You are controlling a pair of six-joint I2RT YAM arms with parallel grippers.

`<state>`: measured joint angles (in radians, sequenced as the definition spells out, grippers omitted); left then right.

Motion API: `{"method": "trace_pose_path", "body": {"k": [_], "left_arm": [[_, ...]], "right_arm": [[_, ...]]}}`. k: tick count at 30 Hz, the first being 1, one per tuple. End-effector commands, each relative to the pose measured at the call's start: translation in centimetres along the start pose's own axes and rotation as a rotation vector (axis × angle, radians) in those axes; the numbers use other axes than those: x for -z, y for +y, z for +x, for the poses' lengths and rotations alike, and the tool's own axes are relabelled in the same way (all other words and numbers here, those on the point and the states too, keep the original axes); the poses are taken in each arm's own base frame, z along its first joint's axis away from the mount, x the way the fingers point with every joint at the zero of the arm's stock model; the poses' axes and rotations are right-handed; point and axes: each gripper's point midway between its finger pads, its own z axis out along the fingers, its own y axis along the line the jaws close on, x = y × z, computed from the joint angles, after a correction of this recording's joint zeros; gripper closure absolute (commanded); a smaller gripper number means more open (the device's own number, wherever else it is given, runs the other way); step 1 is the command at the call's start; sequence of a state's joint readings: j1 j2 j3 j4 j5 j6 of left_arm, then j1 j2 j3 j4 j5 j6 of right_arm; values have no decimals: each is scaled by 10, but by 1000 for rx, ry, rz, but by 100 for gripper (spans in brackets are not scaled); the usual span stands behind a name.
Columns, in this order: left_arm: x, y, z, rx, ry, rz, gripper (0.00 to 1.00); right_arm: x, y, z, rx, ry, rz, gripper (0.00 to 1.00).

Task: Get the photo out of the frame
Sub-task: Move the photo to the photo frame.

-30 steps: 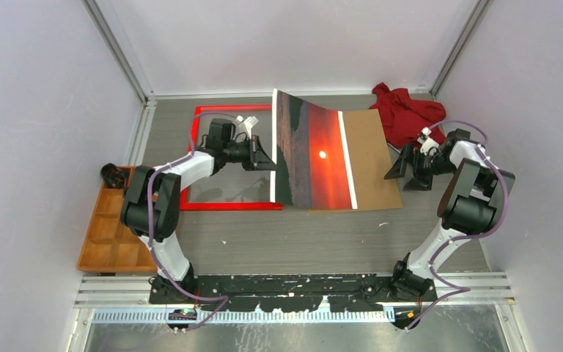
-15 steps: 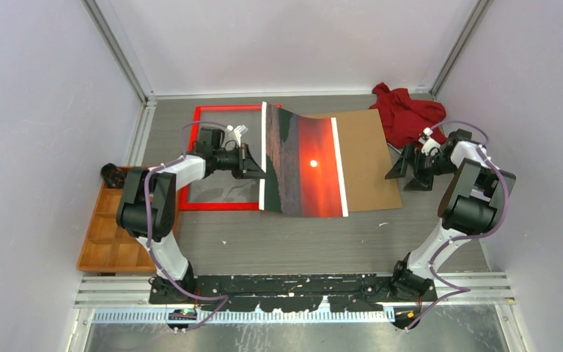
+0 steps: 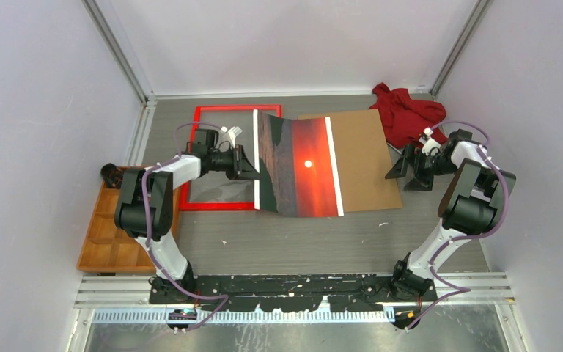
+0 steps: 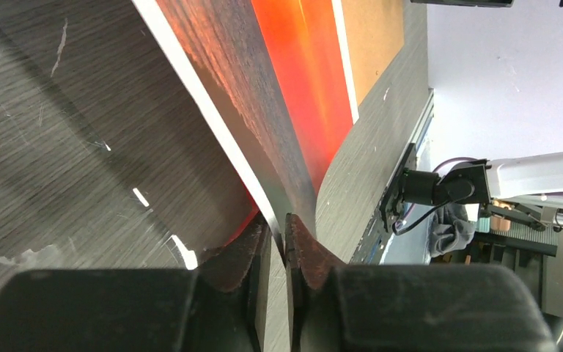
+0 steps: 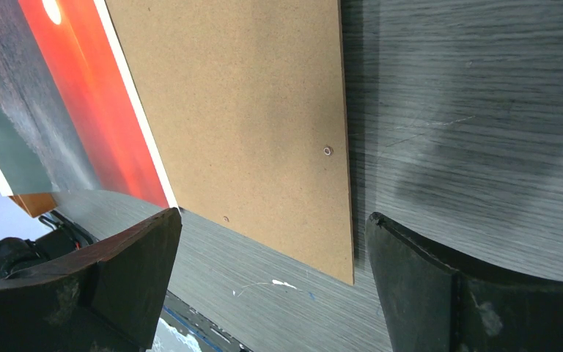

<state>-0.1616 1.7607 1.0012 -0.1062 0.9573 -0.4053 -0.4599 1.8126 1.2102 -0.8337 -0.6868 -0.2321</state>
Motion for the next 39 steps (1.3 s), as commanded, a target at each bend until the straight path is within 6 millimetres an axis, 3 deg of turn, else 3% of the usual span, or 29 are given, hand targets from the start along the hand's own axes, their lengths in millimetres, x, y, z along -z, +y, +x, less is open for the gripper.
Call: {"method": "trace_pose_path", "body": {"k": [1,14,24,28,29,30,31,33,36,39], "left_arm": [[4,3,2,-16,-3,-11,83],[20,12,-10,-39,-44,-78,62],[43,6,-19,-85,-94,-118,42],[59,2,-25,-119,-136,-140,28],[63,0,-26,-130,-149,-147,21],[69,0,-27,-140,-160,-156,7],[74,-1,-28,-155,-172,-165,1],[83,-4,-29,-190,-193,-181,0],[111,-2,-36,-223,-253,-226,0],[140,-12,-44,-268,-322,-251,0]], "right_arm": [[10,9,-8,29,-48,-12,0],[10,10,-8,28,-47,-18,0],[13,12,-9,34,-58,-16,0],[16,13,-11,37,-68,-11,0],[17,13,-12,40,-72,-7,0],[18,14,-13,45,-78,-3,0],[20,15,-13,46,-83,2,0],[23,16,-15,54,-95,12,0],[28,18,-18,63,-113,26,0],[36,21,-22,77,-139,46,0]]}}
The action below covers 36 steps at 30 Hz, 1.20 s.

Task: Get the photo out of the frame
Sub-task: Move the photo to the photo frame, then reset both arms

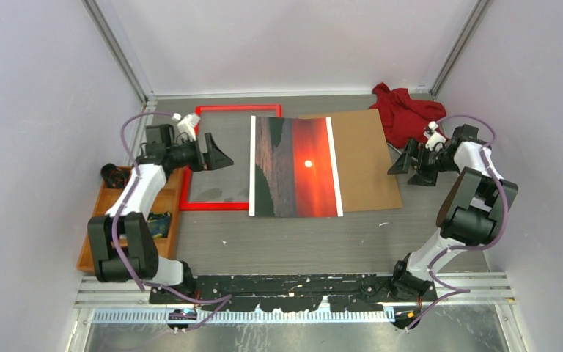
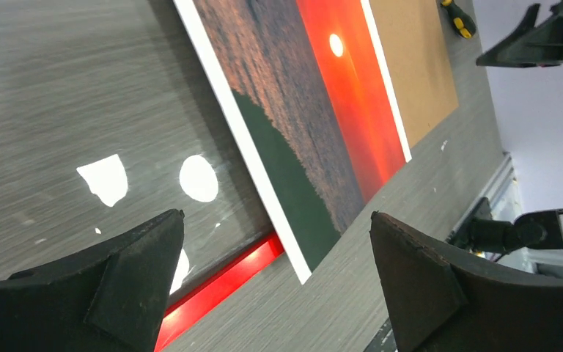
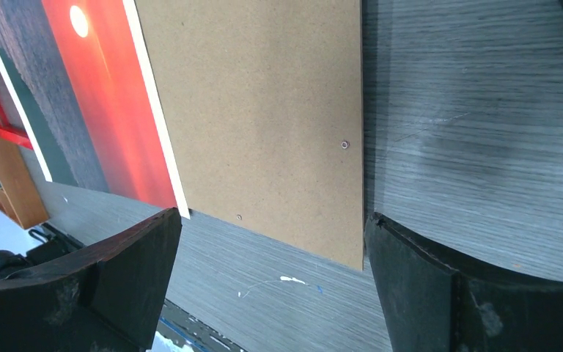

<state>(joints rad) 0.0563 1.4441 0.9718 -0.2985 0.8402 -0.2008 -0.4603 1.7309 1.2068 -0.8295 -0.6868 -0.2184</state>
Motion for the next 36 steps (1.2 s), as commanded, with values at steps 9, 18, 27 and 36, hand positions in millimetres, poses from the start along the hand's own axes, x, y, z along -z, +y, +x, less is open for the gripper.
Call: {"method": "trace_pose_path", "body": {"k": [9,18,27,36], "left_arm": [[113,4,-34,-329,-199,-351,0],[125,-20,-4,-426,-157,-312,0],[135,-55,5,-504,-159,-218,0],[155,-110,17,-657,-236,-109,0]], "right_arm": [[69,40,-31,140,-190,167,0],[82,162,-3,428,-219,94,0],[77,239,53,668,-73,-147,0],[147,273,66,762,-445,-225,0]]}}
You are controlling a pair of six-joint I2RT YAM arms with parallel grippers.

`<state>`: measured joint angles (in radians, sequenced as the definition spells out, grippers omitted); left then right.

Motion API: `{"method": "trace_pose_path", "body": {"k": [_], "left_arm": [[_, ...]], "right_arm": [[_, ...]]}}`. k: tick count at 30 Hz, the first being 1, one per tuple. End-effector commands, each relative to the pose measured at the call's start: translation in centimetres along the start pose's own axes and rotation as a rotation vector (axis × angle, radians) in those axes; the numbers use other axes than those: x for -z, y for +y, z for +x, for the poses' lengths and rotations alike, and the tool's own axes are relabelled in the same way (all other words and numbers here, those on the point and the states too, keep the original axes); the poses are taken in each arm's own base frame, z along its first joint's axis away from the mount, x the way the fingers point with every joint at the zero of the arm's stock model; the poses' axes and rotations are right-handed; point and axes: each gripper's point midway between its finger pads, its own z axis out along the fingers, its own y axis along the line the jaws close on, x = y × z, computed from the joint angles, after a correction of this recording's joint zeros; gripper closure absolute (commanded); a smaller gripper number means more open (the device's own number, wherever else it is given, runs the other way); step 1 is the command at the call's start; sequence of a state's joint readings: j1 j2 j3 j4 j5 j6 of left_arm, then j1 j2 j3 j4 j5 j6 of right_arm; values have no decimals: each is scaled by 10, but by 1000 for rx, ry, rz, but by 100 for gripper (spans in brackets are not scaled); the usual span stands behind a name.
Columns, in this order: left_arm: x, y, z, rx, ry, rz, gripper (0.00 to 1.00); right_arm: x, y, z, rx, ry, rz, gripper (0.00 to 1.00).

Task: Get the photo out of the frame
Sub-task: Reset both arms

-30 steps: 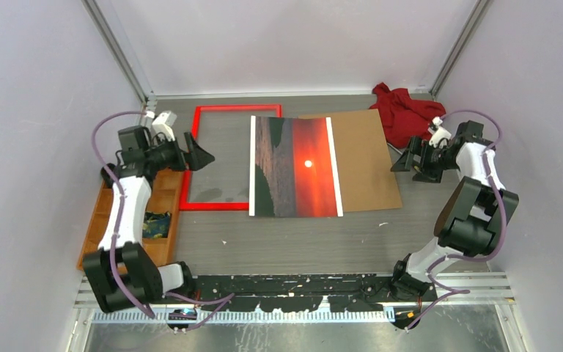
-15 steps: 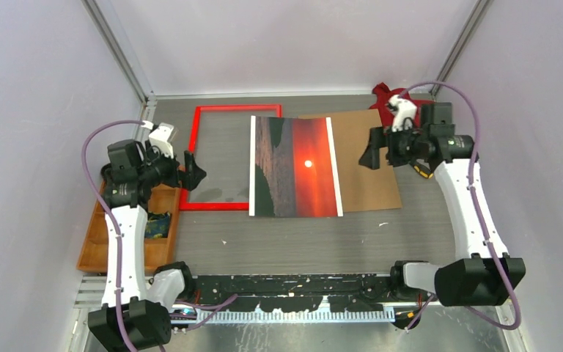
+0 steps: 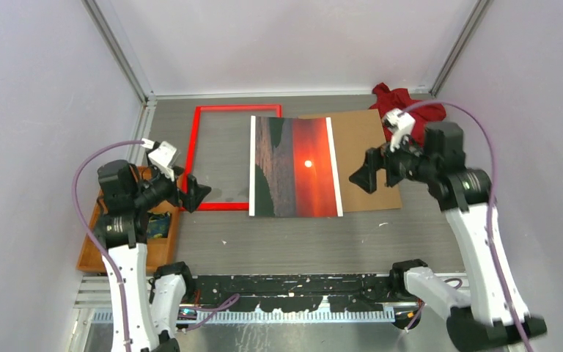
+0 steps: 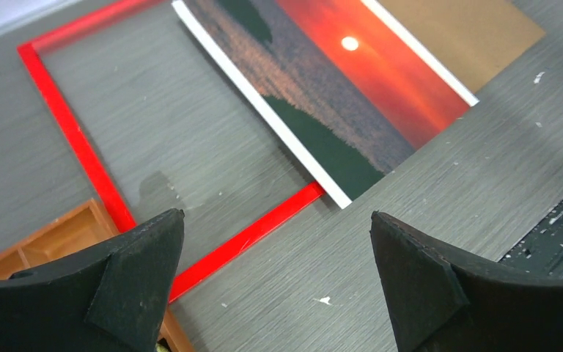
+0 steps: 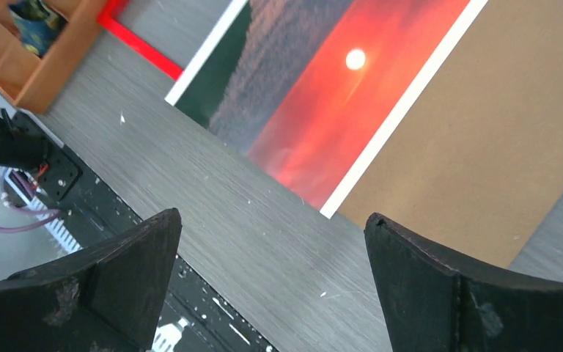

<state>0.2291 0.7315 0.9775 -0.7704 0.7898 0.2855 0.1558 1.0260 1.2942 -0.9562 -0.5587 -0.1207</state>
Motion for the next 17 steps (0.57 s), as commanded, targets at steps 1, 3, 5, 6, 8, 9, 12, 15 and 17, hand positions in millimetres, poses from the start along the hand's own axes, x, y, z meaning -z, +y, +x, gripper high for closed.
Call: {"method": "trace_pose_path", "body": {"k": [1,3,5,6,8,9,12,15,17], "left_arm": [[13,-32,-16,-55,-47,130,0],[17,-37,-18,-67,-54,138,0],[21,-41,-19,-88,-59,139,0],[22,-42,-19,-93,-61,139,0],[23,-45,-20,-91,-69,150,0],[24,-47,-20,-92,-74,159,0],[24,-50,-18,-92,-81,171,0],[22,-49,-15,-90,-82,171,0],[21,-48,-14,-86,-82,172,0]], "right_arm": [[48,30,-23,97,-259,21,0],[68,41,-23,139,-337,30,0],[82,52,-18,173,-362,24,0],[87,56,-16,167,-356,22,0],[92,60,-14,170,-365,20,0],[93,63,-13,175,-366,8,0],[95,71,-15,185,-373,-36,0],[95,73,-18,195,-390,-41,0],[95,71,-20,180,-396,-37,0]]}}
